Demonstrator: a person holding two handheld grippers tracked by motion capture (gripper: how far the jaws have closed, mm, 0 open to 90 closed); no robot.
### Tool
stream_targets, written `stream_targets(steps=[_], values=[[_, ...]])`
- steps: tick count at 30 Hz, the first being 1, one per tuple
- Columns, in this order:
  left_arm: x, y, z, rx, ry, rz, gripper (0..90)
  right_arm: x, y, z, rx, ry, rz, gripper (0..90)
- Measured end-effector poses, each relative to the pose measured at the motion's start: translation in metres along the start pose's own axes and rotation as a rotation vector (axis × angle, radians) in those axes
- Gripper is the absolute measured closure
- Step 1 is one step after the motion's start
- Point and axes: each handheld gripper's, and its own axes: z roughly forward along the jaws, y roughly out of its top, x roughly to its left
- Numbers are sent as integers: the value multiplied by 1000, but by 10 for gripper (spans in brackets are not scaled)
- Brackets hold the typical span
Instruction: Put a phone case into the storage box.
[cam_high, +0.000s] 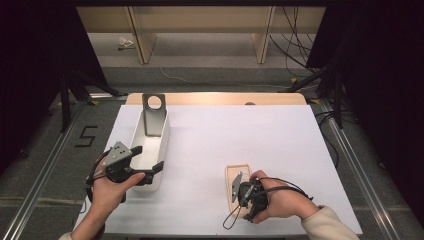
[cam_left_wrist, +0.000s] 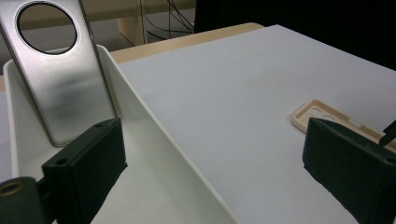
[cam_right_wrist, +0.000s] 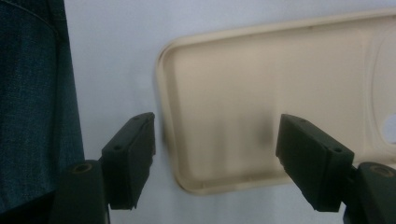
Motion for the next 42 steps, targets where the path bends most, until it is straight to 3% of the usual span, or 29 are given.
stream_targets(steps=[10,16,31,35,42], values=[[0,0,0,-1,-2,1,54,7,5,8,29,-24,-32,334],[0,0,1,1,-3,1,55,9,7,7,34,-15,-44,410],[-2,-1,3,8,-8,7,52,22,13,4,77,-43,-102,677],[-4,-2,4,10,-14,7,51,23,13,4,86,-45,-115,706],[-4,-1,4,6,-12,10,51,27,15,3,88,-24,-120,841]])
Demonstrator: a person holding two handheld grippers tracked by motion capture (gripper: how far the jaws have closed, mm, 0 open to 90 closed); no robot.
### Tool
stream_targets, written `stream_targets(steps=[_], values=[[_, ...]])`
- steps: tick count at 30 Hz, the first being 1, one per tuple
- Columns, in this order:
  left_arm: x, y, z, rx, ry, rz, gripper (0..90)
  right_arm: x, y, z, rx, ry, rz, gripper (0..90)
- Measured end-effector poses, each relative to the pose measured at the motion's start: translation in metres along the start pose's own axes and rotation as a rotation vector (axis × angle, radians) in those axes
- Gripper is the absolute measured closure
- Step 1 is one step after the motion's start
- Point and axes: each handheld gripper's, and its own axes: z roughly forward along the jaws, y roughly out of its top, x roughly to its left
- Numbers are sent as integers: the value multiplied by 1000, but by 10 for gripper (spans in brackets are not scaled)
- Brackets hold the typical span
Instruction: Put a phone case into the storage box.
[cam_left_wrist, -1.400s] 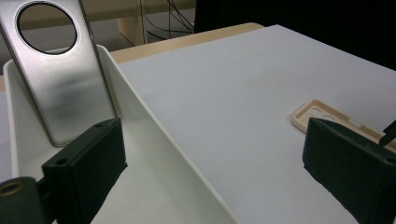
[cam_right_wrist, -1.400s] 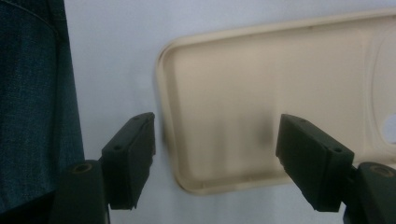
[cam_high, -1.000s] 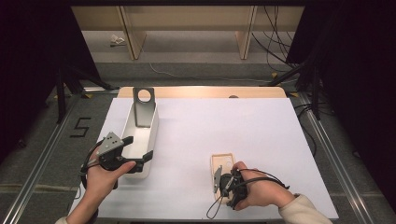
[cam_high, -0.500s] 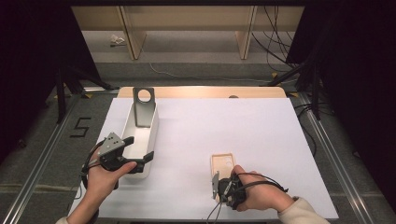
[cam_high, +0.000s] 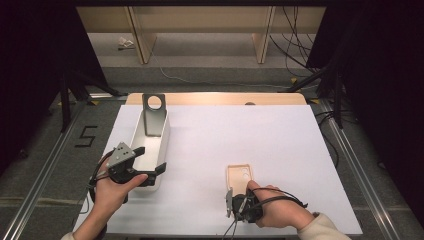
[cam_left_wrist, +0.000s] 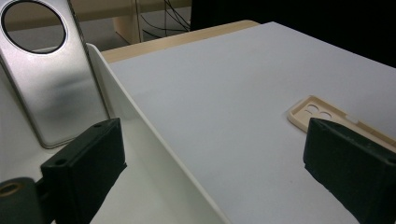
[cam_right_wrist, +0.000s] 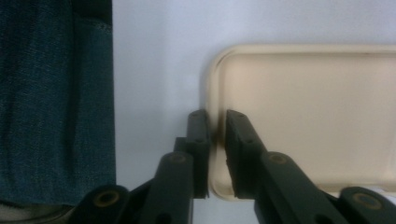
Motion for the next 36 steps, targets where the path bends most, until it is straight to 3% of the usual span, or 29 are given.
stream_targets(steps=[14,23,28,36], values=[[0,0,1,-1,-3,2,52,-3,-2,-1,-10,37,6,877],[1,0,0,-4,-1,0,53,-7,-6,-4,-61,64,27,881],[1,0,0,-6,-1,-2,57,-12,-10,-14,-143,56,55,880],[1,2,-1,-12,-2,-3,61,-26,-23,-29,-360,12,156,881]])
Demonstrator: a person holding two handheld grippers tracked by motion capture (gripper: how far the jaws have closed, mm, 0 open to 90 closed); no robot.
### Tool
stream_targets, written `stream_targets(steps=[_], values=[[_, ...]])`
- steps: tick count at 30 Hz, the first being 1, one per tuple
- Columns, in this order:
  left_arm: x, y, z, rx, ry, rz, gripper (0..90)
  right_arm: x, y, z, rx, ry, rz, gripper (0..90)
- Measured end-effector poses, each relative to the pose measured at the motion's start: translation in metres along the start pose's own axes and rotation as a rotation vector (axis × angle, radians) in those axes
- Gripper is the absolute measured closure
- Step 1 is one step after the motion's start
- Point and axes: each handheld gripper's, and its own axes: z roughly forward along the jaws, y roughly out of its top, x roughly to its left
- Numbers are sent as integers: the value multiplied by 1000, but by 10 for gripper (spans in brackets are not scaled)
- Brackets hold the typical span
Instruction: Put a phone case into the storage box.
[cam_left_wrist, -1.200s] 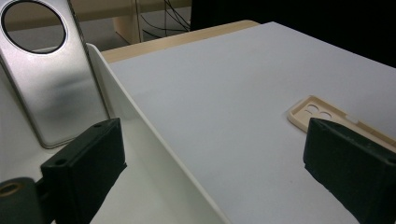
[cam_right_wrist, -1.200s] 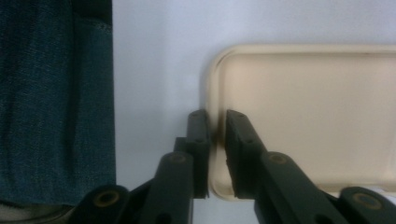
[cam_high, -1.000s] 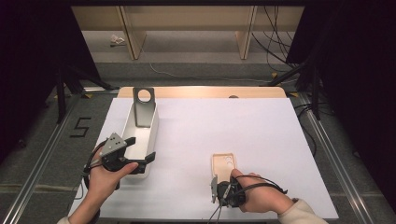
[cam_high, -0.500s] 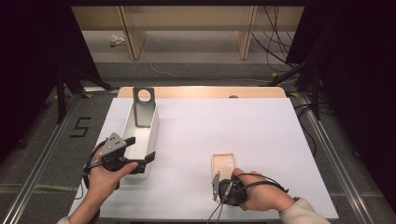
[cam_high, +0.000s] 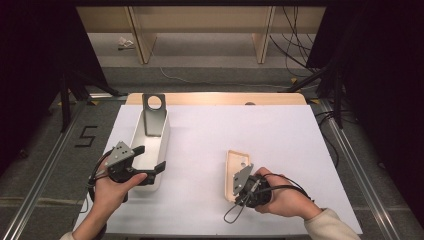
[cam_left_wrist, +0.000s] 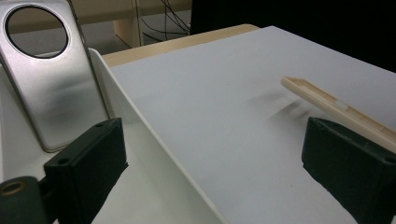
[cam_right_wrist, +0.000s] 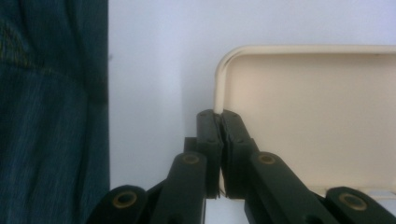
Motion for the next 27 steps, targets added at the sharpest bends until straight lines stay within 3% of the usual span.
stream_targets(steps=[5,12,27], values=[[2,1,0,0,4,-1,62,-9,-2,-5,-143,-44,45,881],[3,2,0,2,9,-5,68,-16,-3,-8,-270,-71,71,881],[2,7,3,6,3,-2,74,-20,0,-9,-389,-79,82,881]])
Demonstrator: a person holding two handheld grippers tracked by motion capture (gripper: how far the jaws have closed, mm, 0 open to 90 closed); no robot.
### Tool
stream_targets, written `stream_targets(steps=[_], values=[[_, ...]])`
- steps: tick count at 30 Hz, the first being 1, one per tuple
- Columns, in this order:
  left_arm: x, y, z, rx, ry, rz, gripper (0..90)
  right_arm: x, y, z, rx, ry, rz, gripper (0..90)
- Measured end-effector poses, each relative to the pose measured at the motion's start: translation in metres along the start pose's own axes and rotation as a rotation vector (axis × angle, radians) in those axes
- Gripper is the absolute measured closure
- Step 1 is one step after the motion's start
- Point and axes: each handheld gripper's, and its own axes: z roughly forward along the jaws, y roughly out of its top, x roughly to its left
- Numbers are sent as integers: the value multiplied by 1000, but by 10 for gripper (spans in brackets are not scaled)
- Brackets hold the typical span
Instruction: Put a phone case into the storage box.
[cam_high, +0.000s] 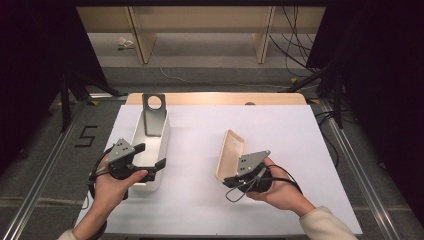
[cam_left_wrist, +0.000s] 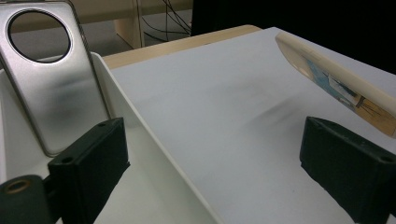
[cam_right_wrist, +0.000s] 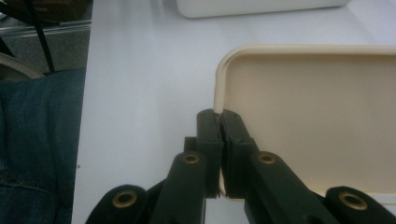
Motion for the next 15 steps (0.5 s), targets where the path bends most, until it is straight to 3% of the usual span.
stream_targets(steps=[15], values=[[-3,14,9,11,-26,3,79,0,5,7,-49,4,10,881]])
